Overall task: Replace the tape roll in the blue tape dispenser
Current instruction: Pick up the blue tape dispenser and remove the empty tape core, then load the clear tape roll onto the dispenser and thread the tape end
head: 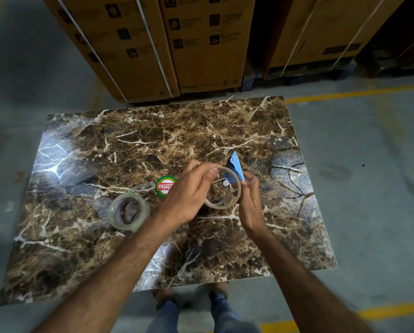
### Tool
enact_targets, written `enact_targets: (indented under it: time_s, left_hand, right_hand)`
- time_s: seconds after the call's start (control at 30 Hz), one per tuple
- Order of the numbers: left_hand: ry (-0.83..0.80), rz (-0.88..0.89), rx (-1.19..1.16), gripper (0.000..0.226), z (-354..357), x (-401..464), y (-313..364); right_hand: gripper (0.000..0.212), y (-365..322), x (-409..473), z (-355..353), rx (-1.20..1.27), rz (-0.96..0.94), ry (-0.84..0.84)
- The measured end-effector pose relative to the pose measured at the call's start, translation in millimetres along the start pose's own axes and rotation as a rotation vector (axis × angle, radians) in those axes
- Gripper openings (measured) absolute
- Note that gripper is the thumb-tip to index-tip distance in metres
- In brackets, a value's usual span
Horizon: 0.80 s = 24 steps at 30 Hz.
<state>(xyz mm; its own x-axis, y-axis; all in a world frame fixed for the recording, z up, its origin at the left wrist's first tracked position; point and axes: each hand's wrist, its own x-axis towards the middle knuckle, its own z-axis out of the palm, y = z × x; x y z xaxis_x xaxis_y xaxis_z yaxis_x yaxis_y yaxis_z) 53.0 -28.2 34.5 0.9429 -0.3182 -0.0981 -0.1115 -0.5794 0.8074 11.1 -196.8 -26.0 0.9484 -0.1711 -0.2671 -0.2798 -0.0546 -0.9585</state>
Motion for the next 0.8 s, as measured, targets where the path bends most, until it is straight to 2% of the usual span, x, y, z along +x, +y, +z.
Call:
enact_targets:
  time_s: [0.13,0.2,0.3,0.43,0.53,0.67,0.73,0.8]
  left_hand:
    - [0.281,-0.181,-0.094,0.038,4,2,-18]
    - [0.347,-0.316,-0.069,0.042,13,12,-47]
    - [0.316,-0.423,0.024,0.037,34,24,-73]
    - [0.267,-0.411,0.244,0.036,62,28,-84]
    - [0.255,-0.416,0.285,0.038,74,29,-95]
    - [0.228,-0.406,0.303,0.044,75,26,-98]
    - [0.203,-0.43,0.284,0.052,65,21,-90]
    - [0.288,-0.368,0.298,0.053,47,4,-81]
  right_hand:
    - [0.028,10,-4,-15,0.005,0.058,0.047]
    - [0.029,16,-8,-25,0.005,0.096,0.088]
    - [0.032,26,-17,-39,0.032,0.15,0.133]
    - [0.029,32,-27,-50,0.037,0.174,0.171]
    - [0.022,29,-35,-54,0.033,0.15,0.185]
    - [0.036,21,-44,-48,0.027,0.094,0.173]
    - [0.037,15,-46,-42,0.053,0.094,0.168]
    - [0.03,12,-46,-37,0.089,0.112,0.166]
